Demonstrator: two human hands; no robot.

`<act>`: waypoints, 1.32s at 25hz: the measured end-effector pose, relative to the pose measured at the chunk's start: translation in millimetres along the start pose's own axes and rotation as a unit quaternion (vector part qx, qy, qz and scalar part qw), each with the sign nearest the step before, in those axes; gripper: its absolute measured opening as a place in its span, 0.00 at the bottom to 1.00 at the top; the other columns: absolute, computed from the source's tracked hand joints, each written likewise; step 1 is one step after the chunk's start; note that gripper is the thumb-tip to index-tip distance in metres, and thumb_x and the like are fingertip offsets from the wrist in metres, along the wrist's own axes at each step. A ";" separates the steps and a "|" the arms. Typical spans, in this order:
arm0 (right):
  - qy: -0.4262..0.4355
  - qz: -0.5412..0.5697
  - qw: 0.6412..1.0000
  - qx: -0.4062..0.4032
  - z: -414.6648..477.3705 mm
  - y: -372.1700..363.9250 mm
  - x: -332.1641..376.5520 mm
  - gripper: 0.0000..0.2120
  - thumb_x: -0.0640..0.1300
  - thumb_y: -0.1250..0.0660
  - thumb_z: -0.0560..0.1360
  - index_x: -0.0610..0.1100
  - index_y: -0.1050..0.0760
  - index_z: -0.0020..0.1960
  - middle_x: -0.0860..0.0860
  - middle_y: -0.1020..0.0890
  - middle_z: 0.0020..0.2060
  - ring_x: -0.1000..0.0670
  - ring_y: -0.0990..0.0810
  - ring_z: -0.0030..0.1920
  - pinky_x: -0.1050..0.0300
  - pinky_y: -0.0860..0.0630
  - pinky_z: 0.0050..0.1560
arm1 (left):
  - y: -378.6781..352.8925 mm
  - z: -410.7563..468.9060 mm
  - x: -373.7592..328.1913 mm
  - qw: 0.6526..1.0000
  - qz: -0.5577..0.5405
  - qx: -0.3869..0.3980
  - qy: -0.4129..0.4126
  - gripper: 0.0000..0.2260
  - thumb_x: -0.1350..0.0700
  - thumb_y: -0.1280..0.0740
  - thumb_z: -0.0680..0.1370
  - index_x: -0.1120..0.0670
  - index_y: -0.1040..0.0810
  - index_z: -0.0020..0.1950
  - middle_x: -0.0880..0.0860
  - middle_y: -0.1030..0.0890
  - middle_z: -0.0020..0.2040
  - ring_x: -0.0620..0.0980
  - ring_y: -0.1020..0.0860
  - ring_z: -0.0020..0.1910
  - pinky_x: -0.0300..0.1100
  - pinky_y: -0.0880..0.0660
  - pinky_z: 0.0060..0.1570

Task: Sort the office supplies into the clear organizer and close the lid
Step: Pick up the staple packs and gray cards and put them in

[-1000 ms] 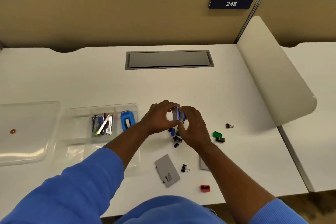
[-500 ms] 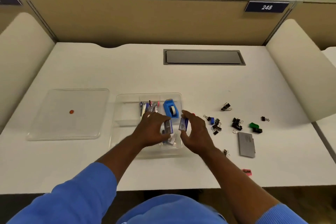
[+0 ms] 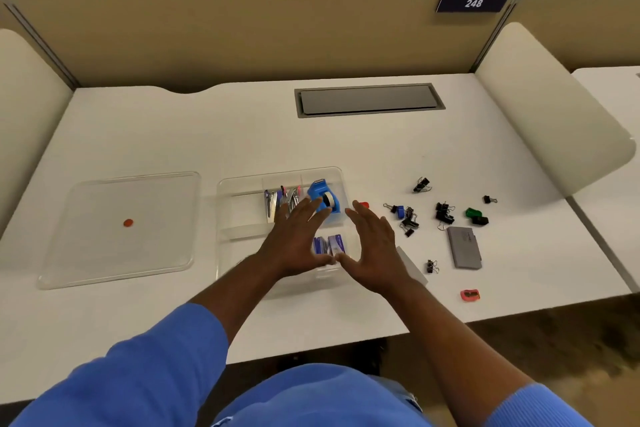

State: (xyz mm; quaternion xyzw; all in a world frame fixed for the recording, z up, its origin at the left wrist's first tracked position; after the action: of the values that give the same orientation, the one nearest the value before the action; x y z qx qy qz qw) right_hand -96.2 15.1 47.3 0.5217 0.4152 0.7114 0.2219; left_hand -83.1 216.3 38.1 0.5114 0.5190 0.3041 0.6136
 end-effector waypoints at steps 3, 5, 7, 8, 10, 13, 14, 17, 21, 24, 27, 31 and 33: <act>-0.015 -0.020 1.000 -0.018 -11.2 8.1 -4.4 0.42 0.59 0.31 0.73 0.52 0.46 0.80 0.55 0.46 0.81 0.55 0.52 0.81 0.42 0.52 0.79 | -1.4 4.8 -5.7 1.000 -0.009 0.009 -0.017 0.48 0.20 0.42 0.67 0.43 0.49 0.81 0.47 0.51 0.83 0.47 0.57 0.81 0.52 0.69 0.74; -0.030 -0.034 0.999 -0.023 -19.7 12.3 -9.9 0.42 0.61 0.30 0.73 0.51 0.45 0.80 0.54 0.46 0.81 0.54 0.51 0.81 0.41 0.51 0.79 | -2.7 7.9 -13.8 0.999 -0.013 0.015 -0.032 0.49 0.20 0.43 0.67 0.43 0.48 0.81 0.46 0.51 0.83 0.47 0.57 0.81 0.55 0.65 0.75; -0.051 -0.048 0.997 -0.026 -29.6 16.3 -17.2 0.43 0.62 0.31 0.73 0.50 0.45 0.81 0.53 0.46 0.81 0.54 0.52 0.81 0.41 0.51 0.79 | -5.5 10.5 -24.6 0.999 -0.004 0.019 -0.051 0.48 0.21 0.42 0.68 0.44 0.48 0.81 0.46 0.52 0.83 0.46 0.57 0.81 0.57 0.65 0.76; -0.064 -0.051 0.996 -0.028 -34.7 18.8 -21.7 0.43 0.62 0.31 0.73 0.50 0.45 0.81 0.53 0.46 0.81 0.54 0.52 0.81 0.42 0.51 0.79 | -7.1 11.6 -31.0 0.998 0.002 0.021 -0.061 0.47 0.22 0.41 0.68 0.44 0.48 0.81 0.47 0.52 0.83 0.46 0.58 0.81 0.57 0.66 0.76; -0.096 -0.051 0.993 -0.039 -45.0 26.0 -33.1 0.42 0.62 0.30 0.73 0.51 0.44 0.80 0.54 0.44 0.81 0.54 0.50 0.81 0.42 0.50 0.79 | -11.5 14.2 -45.6 0.996 0.011 0.022 -0.081 0.46 0.23 0.40 0.69 0.44 0.48 0.80 0.47 0.52 0.83 0.47 0.57 0.81 0.57 0.66 0.76; -0.139 -0.048 0.988 -0.049 -59.9 39.5 -54.8 0.43 0.61 0.28 0.72 0.53 0.45 0.80 0.54 0.42 0.80 0.53 0.47 0.80 0.43 0.49 0.79 | -19.5 18.7 -71.3 0.994 0.020 0.022 -0.103 0.45 0.24 0.39 0.69 0.45 0.46 0.80 0.48 0.49 0.82 0.47 0.53 0.81 0.56 0.65 0.76; -0.146 -0.046 0.987 -0.045 -64.1 44.4 -63.4 0.43 0.60 0.28 0.71 0.54 0.46 0.80 0.55 0.42 0.80 0.53 0.47 0.80 0.45 0.49 0.79 | -22.0 21.2 -79.5 0.994 0.017 0.018 -0.103 0.45 0.25 0.39 0.69 0.45 0.45 0.80 0.48 0.48 0.82 0.47 0.51 0.81 0.54 0.65 0.76; -0.166 -0.047 0.985 -0.030 -73.8 63.1 -97.4 0.44 0.55 0.26 0.71 0.56 0.46 0.80 0.54 0.42 0.80 0.51 0.46 0.80 0.44 0.46 0.79 | -29.8 30.4 -106.4 0.995 0.011 0.005 -0.097 0.44 0.27 0.37 0.70 0.47 0.43 0.80 0.49 0.45 0.82 0.48 0.47 0.80 0.47 0.66 0.73; -0.189 -0.069 0.979 -0.025 -77.0 95.6 -153.7 0.42 0.56 0.28 0.71 0.53 0.43 0.79 0.52 0.38 0.78 0.47 0.42 0.79 0.44 0.46 0.78 | -46.3 43.7 -140.6 0.997 -0.019 0.021 -0.075 0.44 0.29 0.34 0.70 0.49 0.42 0.80 0.50 0.38 0.80 0.49 0.41 0.77 0.44 0.60 0.74; -0.223 -0.082 0.971 -0.021 -74.9 109.2 -188.3 0.42 0.58 0.27 0.70 0.52 0.41 0.78 0.51 0.36 0.78 0.47 0.39 0.77 0.44 0.45 0.77 | -57.3 54.8 -158.5 0.997 0.008 0.059 -0.043 0.45 0.28 0.35 0.68 0.51 0.39 0.78 0.51 0.32 0.76 0.52 0.33 0.72 0.49 0.47 0.74; -0.223 -0.084 0.971 -0.008 -72.5 114.9 -217.1 0.41 0.61 0.26 0.70 0.50 0.38 0.77 0.50 0.33 0.76 0.47 0.36 0.76 0.44 0.42 0.76 | -67.6 62.7 -172.3 0.993 0.059 0.100 0.026 0.46 0.27 0.35 0.65 0.52 0.36 0.76 0.51 0.28 0.71 0.53 0.29 0.66 0.52 0.40 0.66; -0.190 -0.070 0.979 0.027 -68.6 119.6 -241.5 0.43 0.61 0.26 0.68 0.51 0.39 0.77 0.50 0.33 0.75 0.47 0.37 0.76 0.46 0.43 0.76 | -76.6 68.2 -182.4 0.984 0.093 0.122 0.085 0.46 0.28 0.33 0.64 0.53 0.34 0.74 0.52 0.26 0.66 0.54 0.28 0.63 0.52 0.38 0.63; -0.172 -0.065 0.981 0.056 -65.5 121.3 -249.5 0.44 0.62 0.25 0.67 0.52 0.39 0.77 0.51 0.33 0.76 0.48 0.40 0.77 0.45 0.46 0.77 | -77.4 73.6 -187.1 0.981 0.106 0.127 0.102 0.46 0.29 0.32 0.65 0.53 0.36 0.75 0.53 0.26 0.65 0.54 0.28 0.63 0.52 0.38 0.63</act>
State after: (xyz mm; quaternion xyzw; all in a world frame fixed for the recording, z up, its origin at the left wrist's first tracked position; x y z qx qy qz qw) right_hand -53.5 -262.8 0.5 0.6197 0.4433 0.5707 0.3063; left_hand -77.2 1.5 21.6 0.6033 0.5563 0.3496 0.4520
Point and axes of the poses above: each hand's wrist, its own z-axis towards the middle knuckle, its own y-axis out of the back of the hand, x = y × z, the point moved 2 cm from there along z, towards the middle knuckle
